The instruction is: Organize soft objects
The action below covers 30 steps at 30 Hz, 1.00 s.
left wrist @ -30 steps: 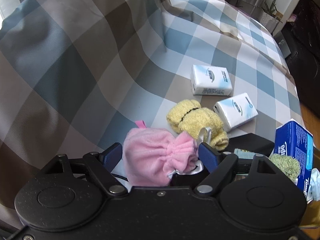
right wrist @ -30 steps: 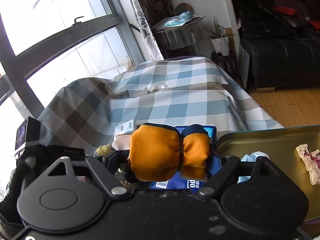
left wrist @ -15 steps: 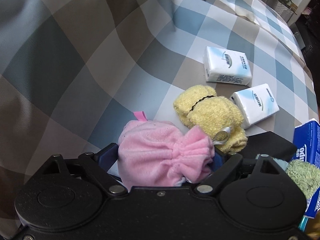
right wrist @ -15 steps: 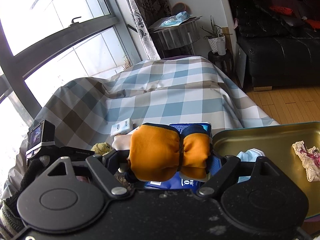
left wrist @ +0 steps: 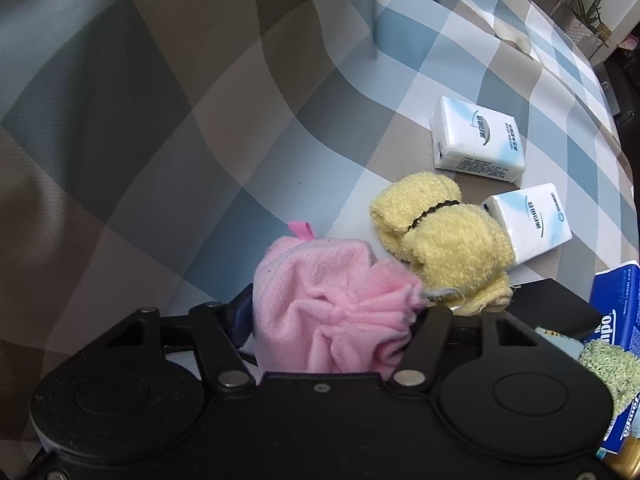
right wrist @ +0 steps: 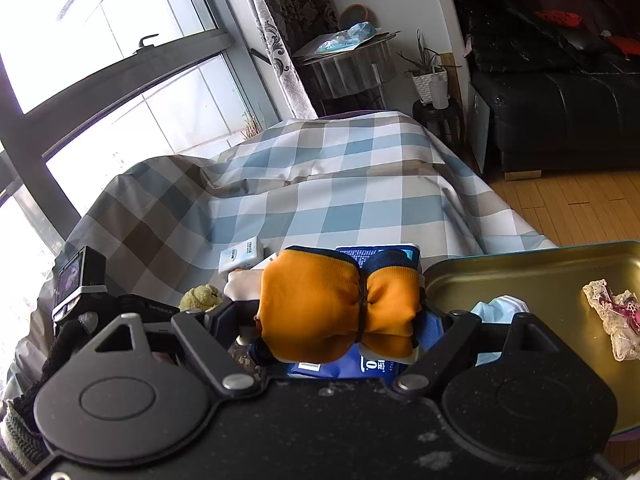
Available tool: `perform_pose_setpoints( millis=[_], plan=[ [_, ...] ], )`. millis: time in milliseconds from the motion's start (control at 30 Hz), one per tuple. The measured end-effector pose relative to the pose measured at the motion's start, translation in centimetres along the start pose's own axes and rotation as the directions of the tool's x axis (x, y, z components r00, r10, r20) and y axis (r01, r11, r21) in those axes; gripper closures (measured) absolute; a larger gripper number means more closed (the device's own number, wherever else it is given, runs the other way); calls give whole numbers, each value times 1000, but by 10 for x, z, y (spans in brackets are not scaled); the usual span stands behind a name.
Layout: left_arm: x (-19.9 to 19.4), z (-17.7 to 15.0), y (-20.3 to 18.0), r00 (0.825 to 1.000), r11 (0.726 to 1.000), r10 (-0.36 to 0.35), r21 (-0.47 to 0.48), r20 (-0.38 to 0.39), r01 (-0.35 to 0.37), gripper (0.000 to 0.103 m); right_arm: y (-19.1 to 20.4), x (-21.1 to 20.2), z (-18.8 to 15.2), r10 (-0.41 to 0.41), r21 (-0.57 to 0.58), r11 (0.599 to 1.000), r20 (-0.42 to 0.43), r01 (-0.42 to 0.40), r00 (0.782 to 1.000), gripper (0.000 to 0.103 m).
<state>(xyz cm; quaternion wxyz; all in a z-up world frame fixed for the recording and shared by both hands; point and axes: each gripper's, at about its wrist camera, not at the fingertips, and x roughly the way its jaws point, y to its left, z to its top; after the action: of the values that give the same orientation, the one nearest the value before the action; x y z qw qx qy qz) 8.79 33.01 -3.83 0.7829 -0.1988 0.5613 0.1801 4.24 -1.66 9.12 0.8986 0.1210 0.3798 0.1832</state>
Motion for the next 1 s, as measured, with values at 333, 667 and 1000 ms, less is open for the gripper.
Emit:
perform_pose_setpoints(
  millis=[333, 667, 1000],
  plan=[
    [-40, 1, 2, 994, 1000, -22, -1, 108, 22, 46, -8, -6, 3, -44, 26, 999, 38, 43, 998, 19],
    [-102, -6, -29, 960, 992, -65, 118, 272, 34, 46, -48, -39, 16, -179, 137, 978, 139, 161, 974, 19],
    [-138, -30, -101, 927, 938, -185, 339, 327, 68, 46, -99, -74, 17, -381, 270, 908, 213, 320, 900, 19]
  ],
)
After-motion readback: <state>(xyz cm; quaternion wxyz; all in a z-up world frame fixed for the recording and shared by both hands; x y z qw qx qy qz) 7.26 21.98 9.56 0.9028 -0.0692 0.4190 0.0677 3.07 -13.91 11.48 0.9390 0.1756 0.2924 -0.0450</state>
